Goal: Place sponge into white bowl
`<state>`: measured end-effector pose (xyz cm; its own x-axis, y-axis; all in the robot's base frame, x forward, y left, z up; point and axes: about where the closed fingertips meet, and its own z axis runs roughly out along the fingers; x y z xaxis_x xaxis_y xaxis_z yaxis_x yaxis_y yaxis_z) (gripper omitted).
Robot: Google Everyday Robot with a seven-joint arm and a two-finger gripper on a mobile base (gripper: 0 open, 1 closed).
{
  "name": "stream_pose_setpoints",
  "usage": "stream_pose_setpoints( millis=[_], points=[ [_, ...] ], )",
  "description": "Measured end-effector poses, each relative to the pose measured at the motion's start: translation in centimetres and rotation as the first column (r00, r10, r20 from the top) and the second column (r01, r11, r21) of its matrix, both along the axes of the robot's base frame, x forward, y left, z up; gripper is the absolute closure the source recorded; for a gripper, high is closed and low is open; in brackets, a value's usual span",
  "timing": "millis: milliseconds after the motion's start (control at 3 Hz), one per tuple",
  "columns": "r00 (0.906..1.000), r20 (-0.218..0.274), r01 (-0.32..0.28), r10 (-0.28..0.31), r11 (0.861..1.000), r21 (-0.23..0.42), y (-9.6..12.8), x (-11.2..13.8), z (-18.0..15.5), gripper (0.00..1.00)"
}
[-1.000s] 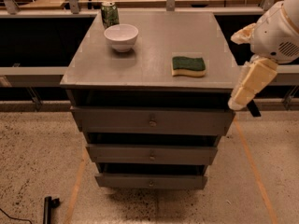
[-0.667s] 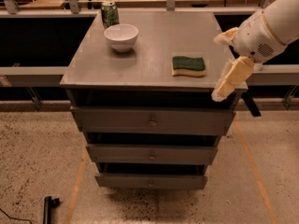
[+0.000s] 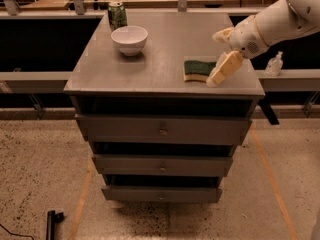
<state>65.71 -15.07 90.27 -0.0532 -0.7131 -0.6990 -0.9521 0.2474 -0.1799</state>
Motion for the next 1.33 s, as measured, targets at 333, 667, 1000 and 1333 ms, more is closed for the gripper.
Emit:
stream_pose_setpoints(
  millis=[333, 667, 1000, 1333],
  points=[
    [1.0, 0.004, 0.001, -0.001, 1.0, 0.001, 0.0, -0.3, 0.3, 0.0],
    [0.9995, -0.016, 0.027, -0.027, 0.999, 0.046, 0.2, 1.7, -0.8, 0.0],
    [0.9988, -0.023, 0.044, -0.042, 0.996, 0.076, 0.3, 4.0, -2.0, 0.0],
    [0.998, -0.046, 0.045, -0.042, 0.997, 0.069, 0.7, 5.6, -3.4, 0.0]
  ],
)
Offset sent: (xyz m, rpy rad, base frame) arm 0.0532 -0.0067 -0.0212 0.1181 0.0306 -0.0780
